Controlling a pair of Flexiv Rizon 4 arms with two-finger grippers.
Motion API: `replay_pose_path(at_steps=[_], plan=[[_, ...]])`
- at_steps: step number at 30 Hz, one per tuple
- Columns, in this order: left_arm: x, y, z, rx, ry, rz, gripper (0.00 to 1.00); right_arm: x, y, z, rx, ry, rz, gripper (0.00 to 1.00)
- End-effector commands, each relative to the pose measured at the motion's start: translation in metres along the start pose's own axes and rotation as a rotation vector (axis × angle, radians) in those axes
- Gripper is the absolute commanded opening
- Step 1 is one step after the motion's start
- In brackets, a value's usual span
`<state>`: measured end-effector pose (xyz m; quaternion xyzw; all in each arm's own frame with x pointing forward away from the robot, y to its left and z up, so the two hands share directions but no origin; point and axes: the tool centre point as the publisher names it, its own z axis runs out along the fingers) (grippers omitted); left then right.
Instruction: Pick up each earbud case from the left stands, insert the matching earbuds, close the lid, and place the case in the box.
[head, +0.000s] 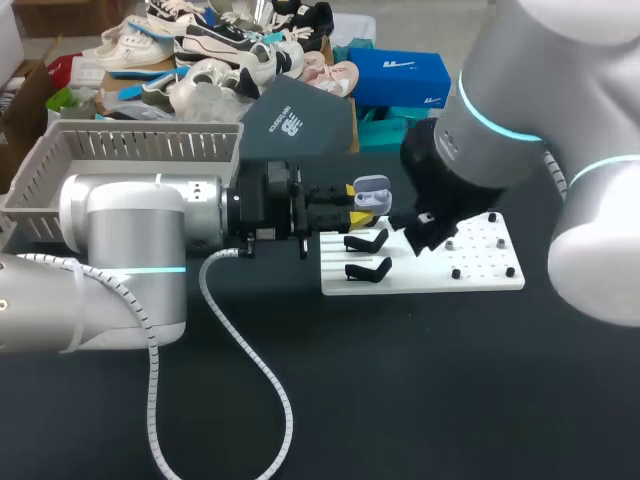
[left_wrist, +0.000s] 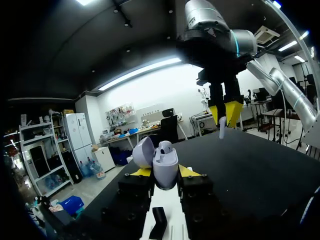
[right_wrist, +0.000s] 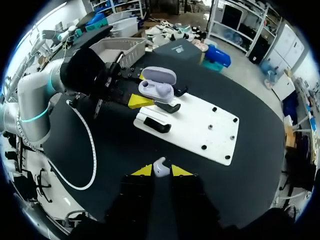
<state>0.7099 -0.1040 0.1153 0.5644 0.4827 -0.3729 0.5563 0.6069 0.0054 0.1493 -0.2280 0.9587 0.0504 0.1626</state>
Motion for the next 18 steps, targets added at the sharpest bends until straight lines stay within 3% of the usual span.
replay_pose_path(at_steps=[1,18], plan=[[0.000,0.001,0.001,0.000,0.002,0.000,0.00,-0.017,0.009,0.000,-0.002,0.027,-0.051,0.00],[0.000,0.001,0.001,0.000,0.002,0.000,0.00,-0.062,0.011,-0.003,0.025,-0.003,-0.226,0.00]])
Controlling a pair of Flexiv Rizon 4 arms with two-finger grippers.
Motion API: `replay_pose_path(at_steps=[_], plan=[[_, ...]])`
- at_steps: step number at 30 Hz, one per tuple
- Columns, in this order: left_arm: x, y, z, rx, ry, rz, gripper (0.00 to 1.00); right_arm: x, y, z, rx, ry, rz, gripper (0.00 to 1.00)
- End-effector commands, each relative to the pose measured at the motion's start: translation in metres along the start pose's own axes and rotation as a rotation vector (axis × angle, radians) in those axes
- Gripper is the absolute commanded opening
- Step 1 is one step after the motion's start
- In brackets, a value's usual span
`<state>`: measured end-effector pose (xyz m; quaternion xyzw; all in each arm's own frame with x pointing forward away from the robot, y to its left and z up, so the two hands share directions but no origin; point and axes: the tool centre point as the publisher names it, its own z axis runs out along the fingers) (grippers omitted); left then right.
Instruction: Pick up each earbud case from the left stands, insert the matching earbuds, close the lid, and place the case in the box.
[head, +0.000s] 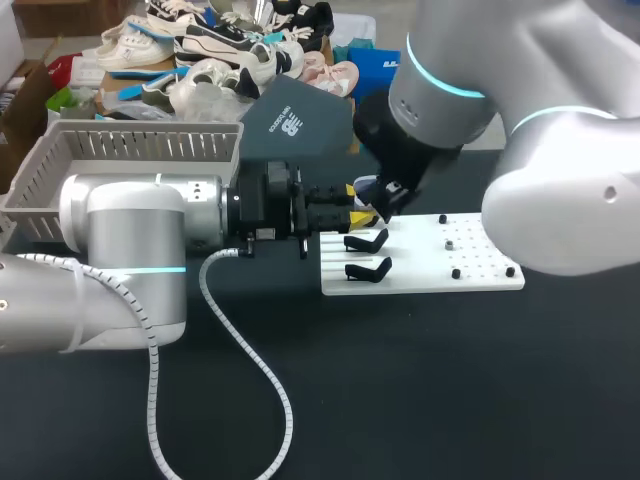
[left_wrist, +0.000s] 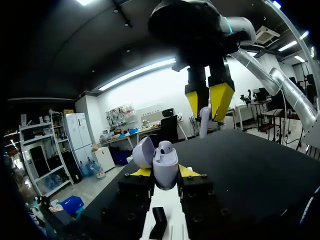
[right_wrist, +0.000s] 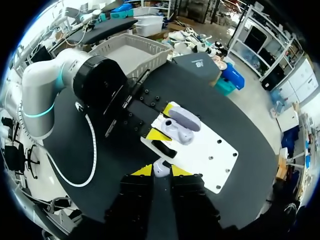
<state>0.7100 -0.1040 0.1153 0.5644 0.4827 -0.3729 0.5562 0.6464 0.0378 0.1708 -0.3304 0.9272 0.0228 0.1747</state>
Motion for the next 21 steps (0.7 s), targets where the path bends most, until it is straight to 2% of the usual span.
replay_pose_path(at_steps=[1,10,21], plan=[[0.000,0.001,0.001,0.000,0.002,0.000,0.00,-0.010,-0.004,0.000,0.002,0.006,-0.009,0.00],[0.000,0.001,0.001,0.000,0.002,0.000,0.00,-0.023,-0.014,0.004,0.000,-0.016,-0.043,0.00],[0.000,0.001,0.001,0.000,0.002,0.000,0.00,-0.028,-0.015,0.012,-0.002,-0.022,-0.079,0.00]])
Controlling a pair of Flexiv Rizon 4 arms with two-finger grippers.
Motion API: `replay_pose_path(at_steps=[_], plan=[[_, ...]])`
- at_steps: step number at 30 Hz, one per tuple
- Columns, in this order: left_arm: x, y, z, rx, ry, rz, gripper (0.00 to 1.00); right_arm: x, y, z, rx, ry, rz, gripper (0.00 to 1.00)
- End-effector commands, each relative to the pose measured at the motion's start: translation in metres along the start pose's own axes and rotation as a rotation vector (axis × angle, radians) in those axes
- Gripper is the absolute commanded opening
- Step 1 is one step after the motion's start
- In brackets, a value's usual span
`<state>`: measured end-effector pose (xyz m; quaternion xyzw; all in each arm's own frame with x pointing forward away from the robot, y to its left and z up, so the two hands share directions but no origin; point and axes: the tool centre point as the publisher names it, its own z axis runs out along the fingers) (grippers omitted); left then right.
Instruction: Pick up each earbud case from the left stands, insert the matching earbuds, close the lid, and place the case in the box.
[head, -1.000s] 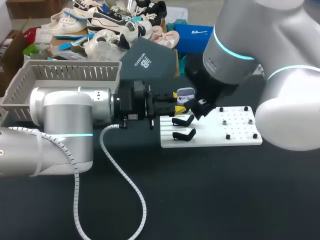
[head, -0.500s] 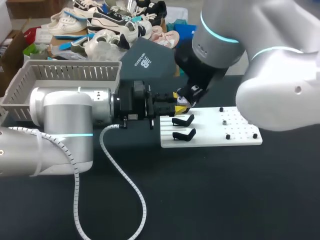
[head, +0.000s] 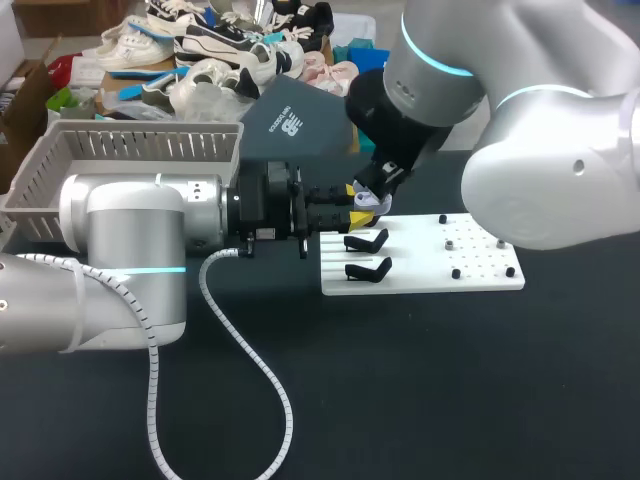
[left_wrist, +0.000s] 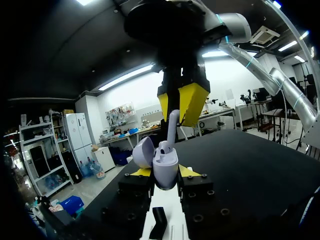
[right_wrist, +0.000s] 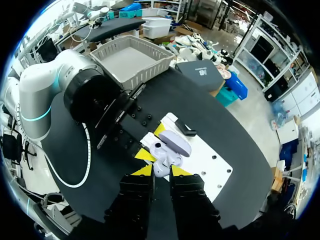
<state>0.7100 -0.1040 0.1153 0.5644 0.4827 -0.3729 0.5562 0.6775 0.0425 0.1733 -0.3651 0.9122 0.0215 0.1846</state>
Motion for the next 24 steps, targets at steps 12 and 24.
replay_pose_path(at_steps=[12,24], plan=[[0.000,0.001,0.001,-0.001,0.002,0.000,0.00,-0.008,0.004,0.011,-0.002,-0.003,-0.027,0.00],[0.000,0.001,0.001,-0.001,0.002,0.000,0.00,-0.014,0.006,0.016,-0.001,0.006,-0.040,0.00]])
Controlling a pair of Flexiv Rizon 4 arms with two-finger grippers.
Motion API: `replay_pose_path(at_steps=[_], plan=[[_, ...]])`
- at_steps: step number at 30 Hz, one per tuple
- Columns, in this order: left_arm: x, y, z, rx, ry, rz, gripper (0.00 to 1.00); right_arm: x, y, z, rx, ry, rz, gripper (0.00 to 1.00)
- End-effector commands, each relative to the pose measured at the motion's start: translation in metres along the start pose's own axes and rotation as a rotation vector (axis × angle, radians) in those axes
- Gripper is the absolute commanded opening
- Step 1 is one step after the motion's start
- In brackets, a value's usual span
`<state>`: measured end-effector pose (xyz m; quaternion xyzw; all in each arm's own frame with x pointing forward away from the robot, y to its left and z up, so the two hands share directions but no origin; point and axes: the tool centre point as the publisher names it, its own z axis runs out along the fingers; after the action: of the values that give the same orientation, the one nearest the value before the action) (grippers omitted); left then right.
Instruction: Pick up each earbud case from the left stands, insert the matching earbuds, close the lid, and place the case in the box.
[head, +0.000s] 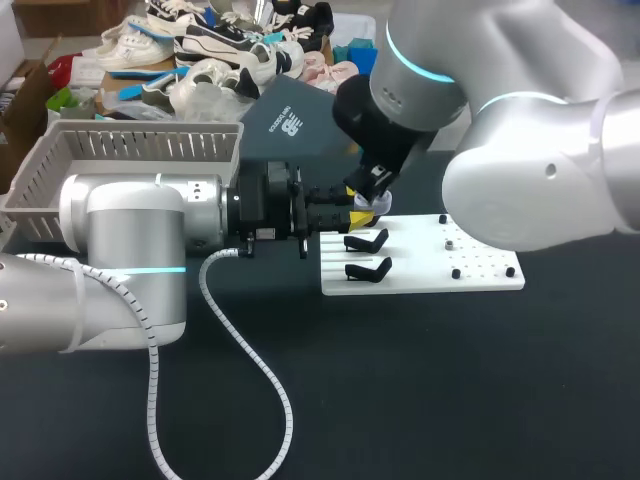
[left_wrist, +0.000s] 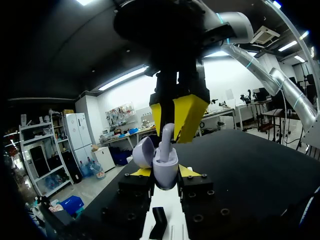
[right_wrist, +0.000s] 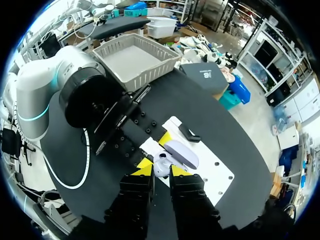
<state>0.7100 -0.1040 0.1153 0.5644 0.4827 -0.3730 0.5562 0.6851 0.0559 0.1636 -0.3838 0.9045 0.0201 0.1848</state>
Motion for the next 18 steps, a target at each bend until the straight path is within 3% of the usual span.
replay_pose_path(at_steps=[1,18], plan=[[0.0000,0.0008,0.0011,-0.001,0.002,0.000,0.00,-0.0040,0.0002,0.0031,0.003,0.008,0.001,0.00],[0.0000,0.0008,0.0011,-0.001,0.002,0.000,0.00,-0.0073,-0.0014,0.0081,0.003,0.023,0.001,0.00]])
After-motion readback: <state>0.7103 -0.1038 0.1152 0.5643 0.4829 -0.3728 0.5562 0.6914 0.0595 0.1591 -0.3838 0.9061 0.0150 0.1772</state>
